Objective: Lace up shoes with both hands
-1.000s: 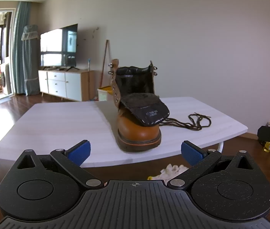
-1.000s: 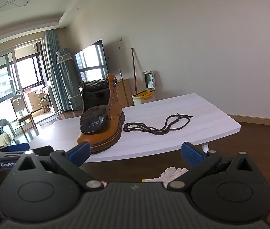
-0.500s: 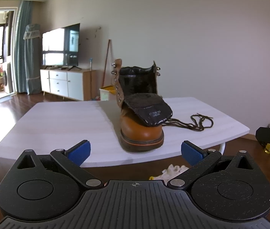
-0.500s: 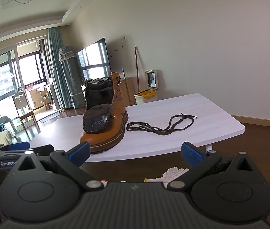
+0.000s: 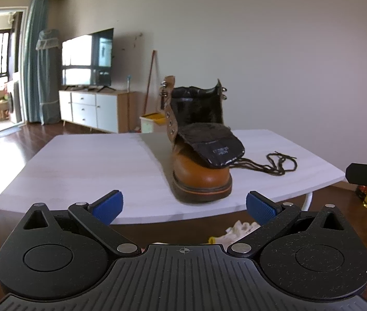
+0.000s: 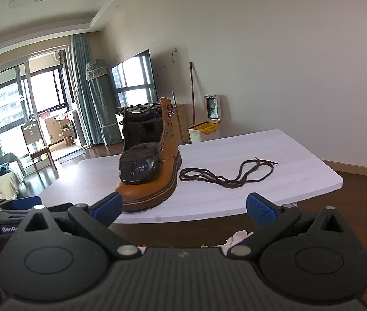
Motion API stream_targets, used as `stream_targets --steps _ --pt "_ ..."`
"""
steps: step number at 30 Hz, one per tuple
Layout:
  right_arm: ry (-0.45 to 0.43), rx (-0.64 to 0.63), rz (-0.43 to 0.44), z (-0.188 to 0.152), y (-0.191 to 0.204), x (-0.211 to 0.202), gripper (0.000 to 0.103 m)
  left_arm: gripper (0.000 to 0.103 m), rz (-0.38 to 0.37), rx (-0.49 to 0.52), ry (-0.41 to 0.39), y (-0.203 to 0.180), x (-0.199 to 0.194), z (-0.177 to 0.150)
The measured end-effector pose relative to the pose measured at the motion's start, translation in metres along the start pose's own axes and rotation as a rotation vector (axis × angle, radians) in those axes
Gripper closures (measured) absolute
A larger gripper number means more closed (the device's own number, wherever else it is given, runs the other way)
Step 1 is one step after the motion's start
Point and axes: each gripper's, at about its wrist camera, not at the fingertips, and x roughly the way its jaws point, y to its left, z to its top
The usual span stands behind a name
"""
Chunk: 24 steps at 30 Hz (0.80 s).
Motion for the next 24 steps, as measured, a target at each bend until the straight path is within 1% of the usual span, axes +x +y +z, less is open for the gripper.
stream_targets --steps 5,9,14,18,21,24 --pt "-0.001 -0.025 0.01 0.007 0.005 0.01 0.001 0.0 0.007 0.001 -0.015 0.006 0.001 0.005" --pt "-0.009 -0.06 0.03 0.014 0.012 0.021 0.001 0.0 0.027 0.01 -0.024 0.015 0.003 0.009" --pt "-0.003 -0.104 0.059 0.016 0.02 0.046 0.001 0.0 0.057 0.015 -0.023 0.028 0.011 0.015" --pt "0.004 -0.169 0.017 0.016 0.026 0.07 0.001 0.0 0.071 0.019 -0.005 0.039 0.023 0.018" --pt "0.015 -0.21 -0.03 0.017 0.023 0.091 0.001 0.0 0.059 0.032 0.015 0.044 0.041 0.02" --pt "0.046 -0.223 -0.05 0.02 0.015 0.116 0.001 0.0 0.046 0.047 0.041 0.047 0.062 0.023"
